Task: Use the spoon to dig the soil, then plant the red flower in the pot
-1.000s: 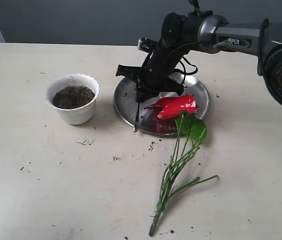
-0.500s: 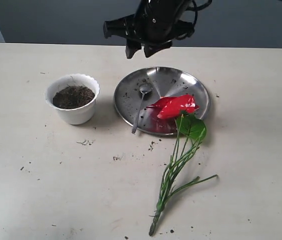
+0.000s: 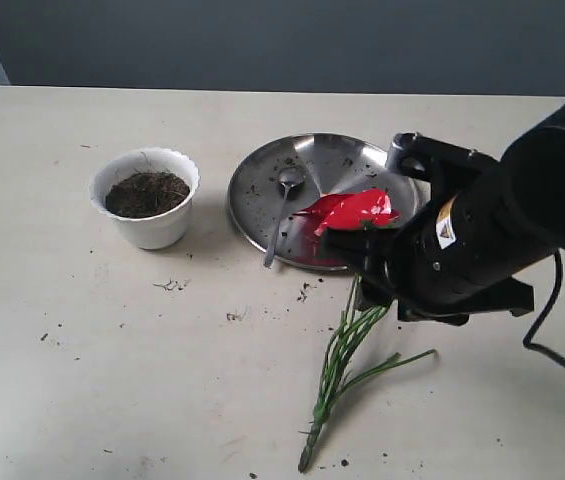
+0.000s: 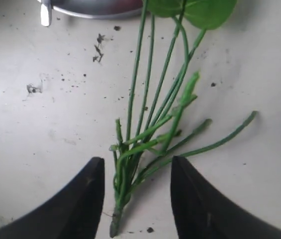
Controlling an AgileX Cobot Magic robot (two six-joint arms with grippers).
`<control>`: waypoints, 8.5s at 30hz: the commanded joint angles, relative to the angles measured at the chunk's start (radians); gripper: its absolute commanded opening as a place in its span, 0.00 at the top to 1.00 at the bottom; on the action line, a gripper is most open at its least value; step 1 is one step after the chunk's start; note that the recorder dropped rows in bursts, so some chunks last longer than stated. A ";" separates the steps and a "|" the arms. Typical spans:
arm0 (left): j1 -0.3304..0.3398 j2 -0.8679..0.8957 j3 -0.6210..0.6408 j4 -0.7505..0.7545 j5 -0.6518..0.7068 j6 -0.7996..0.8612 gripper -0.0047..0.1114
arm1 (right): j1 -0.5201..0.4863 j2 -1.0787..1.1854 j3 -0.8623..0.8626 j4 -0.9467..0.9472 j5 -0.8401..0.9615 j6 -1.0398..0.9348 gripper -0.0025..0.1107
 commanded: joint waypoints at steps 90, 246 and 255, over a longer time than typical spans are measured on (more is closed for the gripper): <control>-0.002 -0.005 0.003 0.002 0.001 -0.001 0.96 | -0.002 0.124 -0.218 -0.689 -0.911 -0.227 0.98; -0.002 -0.005 0.003 0.002 0.001 -0.001 0.96 | 0.000 0.759 -0.398 -0.477 -1.246 -0.564 0.98; -0.002 -0.005 0.003 0.002 0.001 -0.001 0.96 | 0.033 0.762 -0.398 -0.481 -1.168 -0.537 0.98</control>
